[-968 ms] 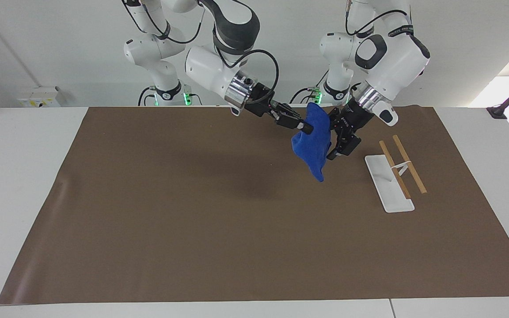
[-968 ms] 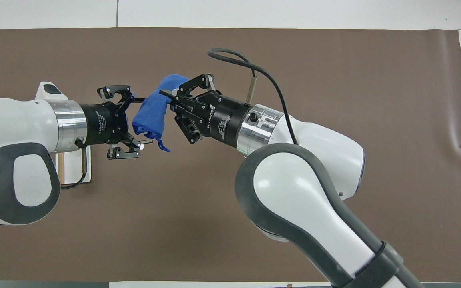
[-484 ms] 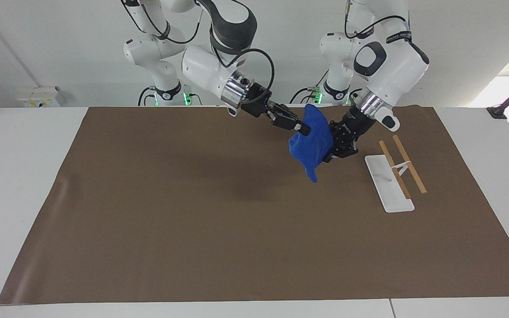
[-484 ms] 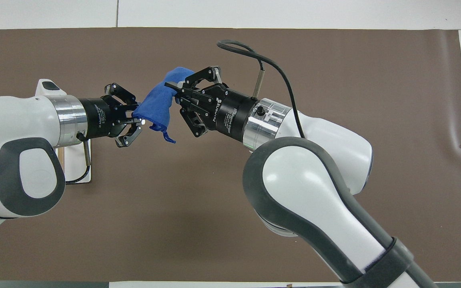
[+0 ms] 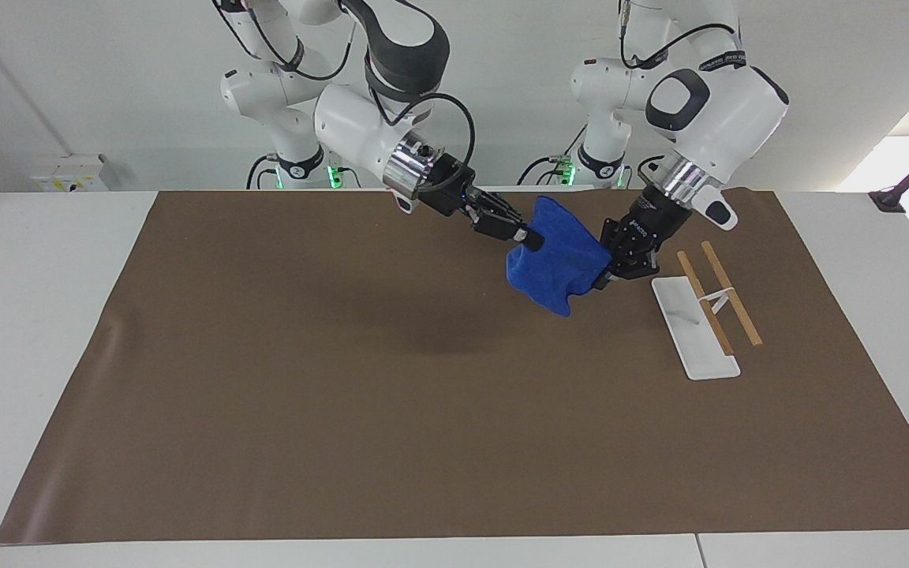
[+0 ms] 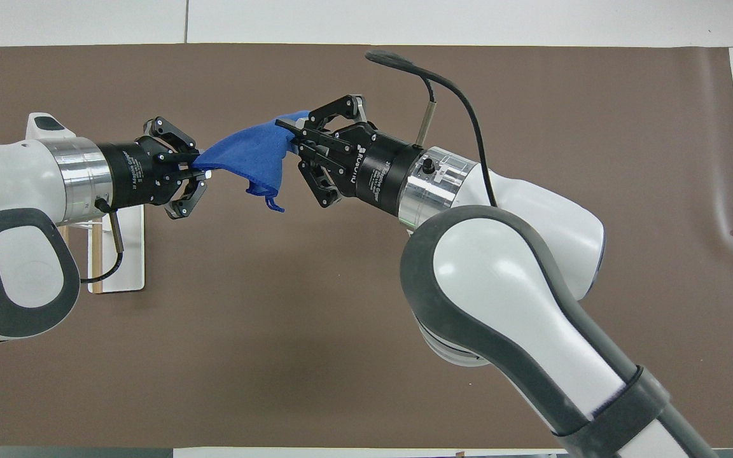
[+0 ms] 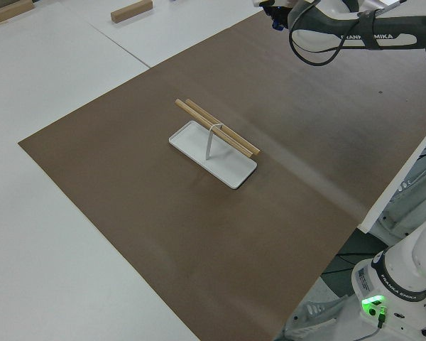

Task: Right arm passes towel to left arm to hang
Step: 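Grasp the towel with the left gripper beside the right gripper, then open the right gripper and withdraw it while the left gripper pulls the towel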

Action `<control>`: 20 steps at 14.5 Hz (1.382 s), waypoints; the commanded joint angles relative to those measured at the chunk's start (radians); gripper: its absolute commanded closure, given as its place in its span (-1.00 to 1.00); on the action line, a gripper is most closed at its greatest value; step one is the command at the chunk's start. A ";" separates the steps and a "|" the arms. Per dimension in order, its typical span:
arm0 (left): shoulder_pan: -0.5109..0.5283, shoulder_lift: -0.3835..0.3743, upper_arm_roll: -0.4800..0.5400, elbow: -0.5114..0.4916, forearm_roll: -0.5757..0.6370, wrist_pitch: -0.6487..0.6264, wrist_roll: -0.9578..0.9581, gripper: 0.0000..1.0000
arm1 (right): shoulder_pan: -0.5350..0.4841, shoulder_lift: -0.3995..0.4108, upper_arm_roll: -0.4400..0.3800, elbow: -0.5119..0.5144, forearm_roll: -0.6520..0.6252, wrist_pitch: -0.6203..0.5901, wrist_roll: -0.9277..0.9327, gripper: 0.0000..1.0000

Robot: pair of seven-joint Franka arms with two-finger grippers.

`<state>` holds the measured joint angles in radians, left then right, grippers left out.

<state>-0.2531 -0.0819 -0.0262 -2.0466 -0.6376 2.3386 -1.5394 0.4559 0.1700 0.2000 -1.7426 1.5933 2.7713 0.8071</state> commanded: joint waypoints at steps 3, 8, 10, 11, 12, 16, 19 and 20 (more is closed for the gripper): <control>0.006 0.005 0.002 0.020 -0.010 -0.007 0.005 1.00 | 0.007 0.000 0.006 -0.018 -0.059 0.089 -0.150 -1.00; 0.003 -0.007 0.003 0.072 0.128 -0.010 0.044 1.00 | -0.086 -0.015 -0.001 -0.092 -0.198 0.080 -0.426 -1.00; 0.001 -0.027 0.002 0.071 0.312 -0.010 0.044 1.00 | -0.127 -0.024 -0.001 -0.130 -0.298 0.070 -0.489 -1.00; 0.001 -0.030 0.002 0.069 0.379 -0.010 0.044 1.00 | -0.155 -0.035 -0.001 -0.153 -0.373 0.041 -0.518 -1.00; 0.003 -0.030 0.002 0.069 0.439 -0.013 0.044 1.00 | -0.183 -0.044 -0.001 -0.179 -0.457 0.002 -0.554 -1.00; 0.047 -0.052 0.002 0.046 0.578 -0.062 0.057 1.00 | -0.347 -0.110 -0.001 -0.290 -0.839 -0.253 -0.732 -1.00; 0.129 -0.062 0.002 0.020 0.579 -0.067 0.090 1.00 | -0.468 -0.124 -0.001 -0.285 -1.195 -0.450 -0.740 -1.00; 0.156 -0.071 0.002 0.011 0.579 -0.085 0.091 1.00 | -0.494 -0.126 -0.001 -0.275 -1.334 -0.510 -0.738 -1.00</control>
<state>-0.1449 -0.1084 -0.0212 -1.9936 -0.0776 2.2836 -1.4645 0.0130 0.0757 0.1880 -1.9999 0.4418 2.3430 0.0934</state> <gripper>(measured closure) 0.965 0.000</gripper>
